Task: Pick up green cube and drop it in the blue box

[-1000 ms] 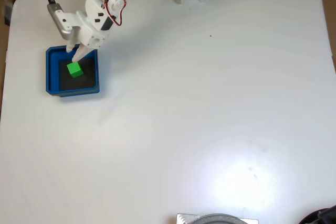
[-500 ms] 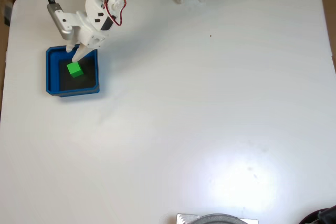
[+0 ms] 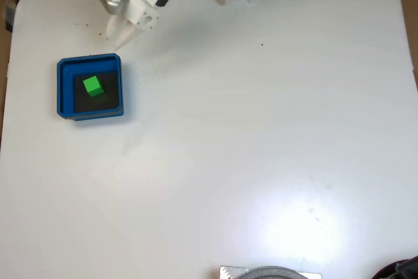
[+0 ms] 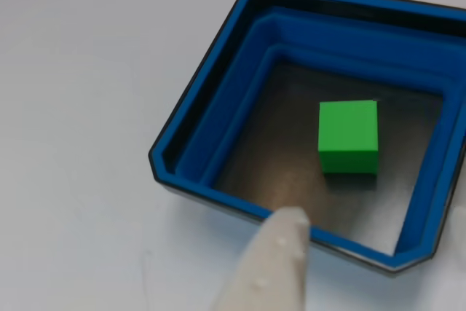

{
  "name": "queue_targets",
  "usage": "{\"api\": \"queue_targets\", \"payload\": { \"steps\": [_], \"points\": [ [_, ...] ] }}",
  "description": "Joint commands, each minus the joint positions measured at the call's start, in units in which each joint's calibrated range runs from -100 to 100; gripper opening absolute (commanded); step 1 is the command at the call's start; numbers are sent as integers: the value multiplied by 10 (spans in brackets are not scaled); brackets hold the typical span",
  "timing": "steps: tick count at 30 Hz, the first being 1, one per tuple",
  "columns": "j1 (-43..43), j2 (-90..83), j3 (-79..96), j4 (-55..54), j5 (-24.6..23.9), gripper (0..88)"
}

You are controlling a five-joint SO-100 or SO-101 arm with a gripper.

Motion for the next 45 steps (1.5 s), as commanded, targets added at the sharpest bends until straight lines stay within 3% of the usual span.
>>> {"api": "queue_targets", "payload": {
  "steps": [1,37,45],
  "points": [
    [0,-116,66,-7,2,165],
    [1,-711,522,-7,4,165],
    [1,-729,559,-7,5,164]
  ]
}}
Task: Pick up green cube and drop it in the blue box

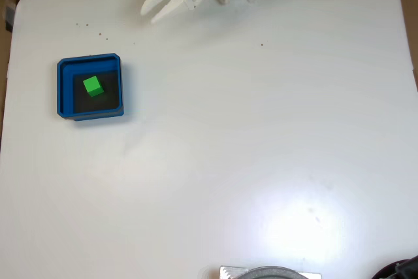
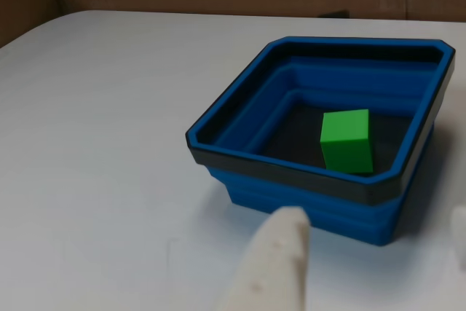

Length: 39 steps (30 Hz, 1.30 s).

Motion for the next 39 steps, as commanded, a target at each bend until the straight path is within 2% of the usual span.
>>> {"api": "queue_targets", "payload": {
  "steps": [1,11,39],
  "points": [
    [0,-14,16,-7,3,164],
    [-15,-4,22,-7,3,164],
    [-389,-8,22,-7,1,164]
  ]
}}
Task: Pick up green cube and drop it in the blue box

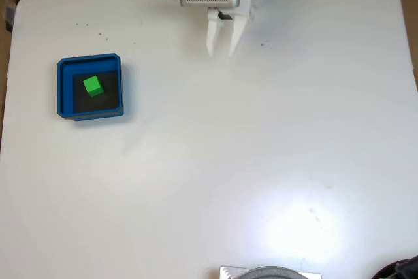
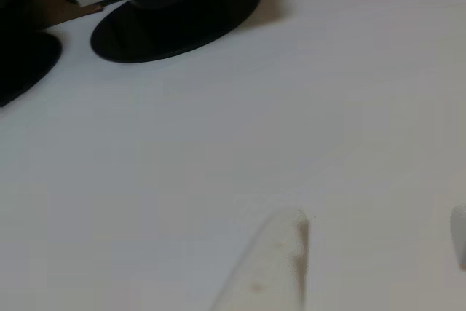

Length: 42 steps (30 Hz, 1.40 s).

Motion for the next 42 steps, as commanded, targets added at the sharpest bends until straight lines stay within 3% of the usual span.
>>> {"api": "queue_targets", "payload": {
  "steps": [1,18,28,42],
  "points": [
    [-45,-6,2,-7,2,163],
    [-88,-5,1,-7,3,160],
    [-87,-5,1,-7,3,14],
    [-87,-4,4,-7,0,11]
  ]
}}
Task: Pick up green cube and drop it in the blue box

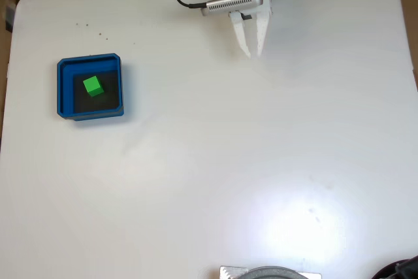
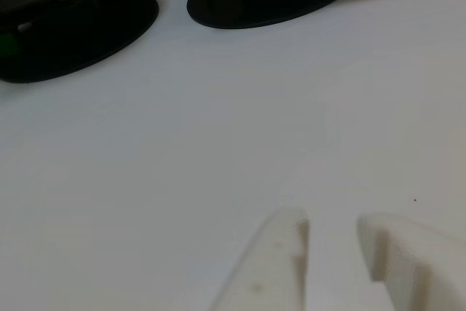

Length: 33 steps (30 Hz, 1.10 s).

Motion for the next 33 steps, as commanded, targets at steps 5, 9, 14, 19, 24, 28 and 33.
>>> {"api": "queue_targets", "payload": {
  "steps": [5,9,14,19,24,28,33],
  "points": [
    [-3,-4,4,-7,0,11],
    [-3,-4,4,-7,0,11],
    [-3,-4,4,-7,0,11],
    [-3,-4,4,-7,1,11],
    [-3,-4,2,-7,2,11],
    [-3,-4,1,-7,3,11],
    [-3,-3,1,-7,3,11]
  ]
}}
